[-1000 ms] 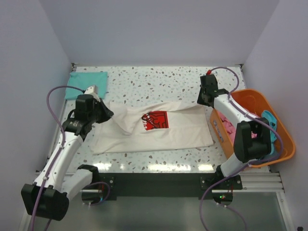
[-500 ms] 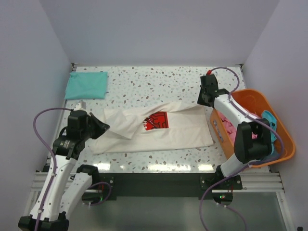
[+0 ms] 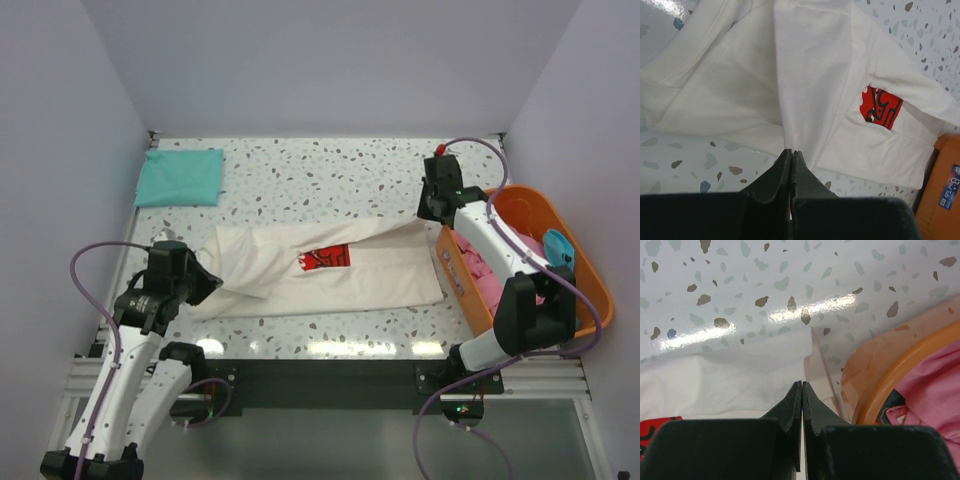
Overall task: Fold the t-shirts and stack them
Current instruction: Fold the tshirt
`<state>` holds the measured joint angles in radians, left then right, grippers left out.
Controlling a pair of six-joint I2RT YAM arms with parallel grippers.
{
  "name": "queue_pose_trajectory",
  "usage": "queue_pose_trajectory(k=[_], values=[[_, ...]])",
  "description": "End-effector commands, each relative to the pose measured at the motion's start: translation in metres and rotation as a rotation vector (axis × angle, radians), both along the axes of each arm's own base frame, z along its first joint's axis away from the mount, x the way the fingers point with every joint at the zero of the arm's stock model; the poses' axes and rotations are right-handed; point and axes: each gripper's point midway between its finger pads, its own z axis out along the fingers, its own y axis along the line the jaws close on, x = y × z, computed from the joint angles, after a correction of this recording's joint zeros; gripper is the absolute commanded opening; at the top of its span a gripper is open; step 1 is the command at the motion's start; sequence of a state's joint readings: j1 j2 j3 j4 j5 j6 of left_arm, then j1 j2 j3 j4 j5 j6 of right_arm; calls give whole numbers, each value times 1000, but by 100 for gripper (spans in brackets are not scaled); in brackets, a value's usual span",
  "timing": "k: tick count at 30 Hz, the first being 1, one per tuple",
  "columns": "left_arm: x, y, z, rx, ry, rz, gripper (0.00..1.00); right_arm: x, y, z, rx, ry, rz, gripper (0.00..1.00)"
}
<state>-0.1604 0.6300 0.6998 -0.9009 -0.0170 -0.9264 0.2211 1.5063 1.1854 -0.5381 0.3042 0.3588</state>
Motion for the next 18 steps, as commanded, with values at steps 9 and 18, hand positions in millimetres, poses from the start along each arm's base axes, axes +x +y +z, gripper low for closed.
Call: queue_pose_trajectory(k=[9, 18], values=[[-19, 24, -41, 47, 102, 175, 0, -16, -33, -13, -159, 65, -74, 0], [-25, 14, -80, 24, 205, 146, 10, -20, -34, -44, -183, 152, -78, 0]])
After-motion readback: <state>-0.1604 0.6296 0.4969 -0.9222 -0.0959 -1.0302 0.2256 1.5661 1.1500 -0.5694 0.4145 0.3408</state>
